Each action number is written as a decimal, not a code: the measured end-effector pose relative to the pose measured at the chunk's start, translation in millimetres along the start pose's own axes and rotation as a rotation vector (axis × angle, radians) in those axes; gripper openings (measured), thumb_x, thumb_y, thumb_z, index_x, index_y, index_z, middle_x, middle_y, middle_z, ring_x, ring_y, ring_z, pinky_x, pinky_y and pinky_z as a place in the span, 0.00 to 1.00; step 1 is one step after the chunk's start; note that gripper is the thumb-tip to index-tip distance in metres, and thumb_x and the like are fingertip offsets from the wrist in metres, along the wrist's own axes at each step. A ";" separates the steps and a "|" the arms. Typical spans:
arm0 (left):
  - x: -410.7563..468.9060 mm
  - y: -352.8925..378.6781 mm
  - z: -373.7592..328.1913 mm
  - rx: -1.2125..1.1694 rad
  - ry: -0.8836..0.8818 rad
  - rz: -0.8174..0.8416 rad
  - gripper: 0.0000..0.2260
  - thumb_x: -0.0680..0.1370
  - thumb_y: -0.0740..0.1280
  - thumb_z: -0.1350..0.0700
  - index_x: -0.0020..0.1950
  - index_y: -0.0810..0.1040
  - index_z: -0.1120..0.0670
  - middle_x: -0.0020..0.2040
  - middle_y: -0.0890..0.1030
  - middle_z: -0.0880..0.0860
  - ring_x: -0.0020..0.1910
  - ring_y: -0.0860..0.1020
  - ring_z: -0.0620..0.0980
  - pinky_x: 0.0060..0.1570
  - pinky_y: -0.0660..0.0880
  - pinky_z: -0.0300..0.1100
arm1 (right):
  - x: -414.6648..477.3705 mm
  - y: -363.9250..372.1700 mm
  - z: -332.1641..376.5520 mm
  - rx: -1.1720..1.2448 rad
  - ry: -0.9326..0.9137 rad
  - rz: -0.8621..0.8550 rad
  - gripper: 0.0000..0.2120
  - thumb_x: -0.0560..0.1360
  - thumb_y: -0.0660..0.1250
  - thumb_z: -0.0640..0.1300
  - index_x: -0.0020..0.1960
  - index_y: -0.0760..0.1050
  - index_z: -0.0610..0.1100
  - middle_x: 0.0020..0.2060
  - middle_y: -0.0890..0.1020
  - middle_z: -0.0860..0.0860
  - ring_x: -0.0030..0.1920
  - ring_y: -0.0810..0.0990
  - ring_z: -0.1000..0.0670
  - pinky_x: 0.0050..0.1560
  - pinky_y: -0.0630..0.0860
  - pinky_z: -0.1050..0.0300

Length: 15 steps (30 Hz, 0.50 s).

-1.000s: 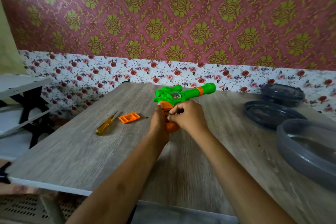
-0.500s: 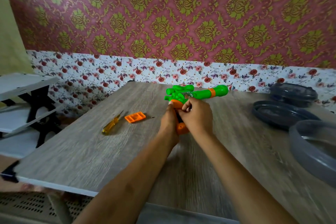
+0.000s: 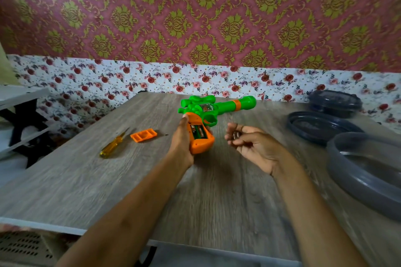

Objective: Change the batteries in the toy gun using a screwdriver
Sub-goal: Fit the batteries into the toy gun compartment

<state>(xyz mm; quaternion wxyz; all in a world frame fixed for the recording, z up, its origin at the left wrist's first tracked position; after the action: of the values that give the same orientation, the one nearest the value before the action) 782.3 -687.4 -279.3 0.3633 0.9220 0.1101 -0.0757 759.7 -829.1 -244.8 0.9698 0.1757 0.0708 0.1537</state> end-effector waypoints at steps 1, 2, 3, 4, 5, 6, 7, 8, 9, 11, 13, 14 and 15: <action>1.6 -1.9 -0.3 0.029 0.005 -0.004 0.18 0.80 0.60 0.45 0.61 0.69 0.58 0.40 0.77 0.58 0.35 0.78 0.52 0.28 0.78 0.40 | -1.7 4.0 4.1 0.002 -0.019 0.049 0.16 0.75 0.51 0.23 0.50 0.72 0.38 0.42 0.77 0.45 0.44 0.77 0.51 0.39 0.78 0.68; -0.4 -1.9 -1.0 0.051 0.007 -0.008 0.17 0.80 0.59 0.45 0.59 0.69 0.58 0.39 0.78 0.57 0.34 0.79 0.51 0.27 0.78 0.39 | -1.7 6.0 5.5 -0.015 -0.030 0.081 0.14 0.75 0.53 0.25 0.52 0.72 0.37 0.44 0.79 0.44 0.46 0.78 0.51 0.44 0.78 0.68; 0.1 -2.9 -1.8 0.075 0.016 -0.014 0.16 0.80 0.59 0.45 0.56 0.70 0.58 0.39 0.78 0.57 0.33 0.78 0.51 0.26 0.78 0.39 | -2.0 7.6 6.4 -0.043 -0.042 0.101 0.13 0.76 0.55 0.26 0.55 0.72 0.36 0.45 0.80 0.44 0.48 0.79 0.51 0.48 0.77 0.68; -3.4 -1.4 -2.4 0.084 0.015 -0.015 0.15 0.80 0.59 0.45 0.54 0.70 0.58 0.39 0.78 0.57 0.33 0.78 0.51 0.26 0.77 0.38 | -1.0 7.6 6.2 -0.076 -0.060 0.102 0.13 0.76 0.55 0.27 0.57 0.72 0.35 0.46 0.81 0.43 0.50 0.80 0.51 0.51 0.76 0.68; -1.8 -2.5 -2.4 0.096 0.018 -0.014 0.15 0.80 0.59 0.45 0.54 0.69 0.57 0.39 0.78 0.57 0.34 0.78 0.51 0.26 0.77 0.38 | -0.4 7.1 6.3 -0.104 -0.086 0.090 0.13 0.77 0.55 0.28 0.59 0.72 0.34 0.47 0.81 0.43 0.50 0.80 0.51 0.52 0.75 0.68; -4.1 -1.4 -3.0 0.103 0.018 -0.013 0.15 0.80 0.59 0.45 0.55 0.69 0.57 0.39 0.78 0.57 0.35 0.78 0.51 0.27 0.77 0.39 | 0.8 6.1 6.1 -0.125 -0.114 0.066 0.13 0.77 0.55 0.28 0.60 0.71 0.32 0.49 0.80 0.43 0.50 0.80 0.51 0.51 0.75 0.69; -2.4 -2.9 -2.8 0.118 0.017 -0.017 0.15 0.80 0.59 0.45 0.56 0.69 0.56 0.39 0.78 0.57 0.35 0.78 0.51 0.29 0.78 0.40 | 1.6 6.0 6.0 -0.139 -0.137 0.042 0.14 0.77 0.55 0.29 0.61 0.71 0.31 0.50 0.79 0.42 0.50 0.80 0.51 0.50 0.76 0.69; -4.6 -2.3 -2.8 0.126 0.016 -0.019 0.16 0.80 0.59 0.44 0.57 0.69 0.56 0.40 0.79 0.57 0.35 0.79 0.51 0.31 0.78 0.41 | 2.1 5.5 5.5 -0.158 -0.157 0.018 0.14 0.78 0.55 0.29 0.61 0.71 0.30 0.52 0.78 0.41 0.51 0.80 0.49 0.48 0.76 0.70; -3.3 -3.0 -2.5 0.131 0.021 -0.017 0.16 0.80 0.59 0.44 0.57 0.69 0.56 0.40 0.79 0.57 0.35 0.79 0.51 0.31 0.78 0.42 | 2.4 5.8 6.2 -0.187 -0.185 -0.006 0.14 0.78 0.55 0.30 0.62 0.70 0.30 0.54 0.78 0.40 0.52 0.79 0.48 0.48 0.76 0.70; -3.2 -2.4 -2.1 0.134 0.025 -0.012 0.18 0.80 0.59 0.44 0.59 0.70 0.58 0.39 0.79 0.57 0.32 0.79 0.50 0.28 0.78 0.40 | 1.6 8.3 9.6 -0.289 -0.286 -0.045 0.15 0.79 0.55 0.32 0.64 0.70 0.31 0.57 0.77 0.40 0.53 0.79 0.49 0.47 0.76 0.71; -3.7 -1.0 -2.4 0.115 0.023 -0.019 0.21 0.80 0.58 0.44 0.62 0.70 0.59 0.39 0.78 0.58 0.31 0.79 0.50 0.25 0.77 0.39 | -3.3 13.8 20.4 -0.516 -0.482 -0.092 0.15 0.79 0.57 0.34 0.64 0.71 0.34 0.56 0.79 0.43 0.49 0.81 0.54 0.47 0.77 0.72; -4.1 0.6 -1.6 0.103 0.012 -0.016 0.22 0.80 0.58 0.44 0.63 0.69 0.60 0.40 0.78 0.58 0.31 0.79 0.51 0.25 0.77 0.38 | -7.5 19.7 25.3 -0.633 -0.591 -0.099 0.15 0.78 0.59 0.35 0.64 0.73 0.37 0.54 0.80 0.45 0.47 0.82 0.57 0.47 0.77 0.71; -3.2 2.2 -0.5 0.094 0.000 -0.004 0.22 0.80 0.57 0.43 0.63 0.69 0.61 0.40 0.77 0.58 0.30 0.79 0.51 0.25 0.77 0.38 | -11.8 27.0 27.4 -0.714 -0.676 -0.084 0.14 0.78 0.61 0.38 0.63 0.74 0.39 0.51 0.82 0.47 0.44 0.82 0.59 0.47 0.78 0.69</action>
<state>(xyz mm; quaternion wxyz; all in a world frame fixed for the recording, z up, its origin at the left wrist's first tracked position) 779.8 -689.1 -276.8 0.3193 0.9379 0.1082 -0.0817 746.5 -817.6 -208.6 0.9435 -0.1305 -0.2979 0.0637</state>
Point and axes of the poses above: each hand's wrist, its own x-axis towards the middle knuckle, its own y-axis out of the palm, z = x × y, the point moved 8 cm from there along x, towards the middle knuckle
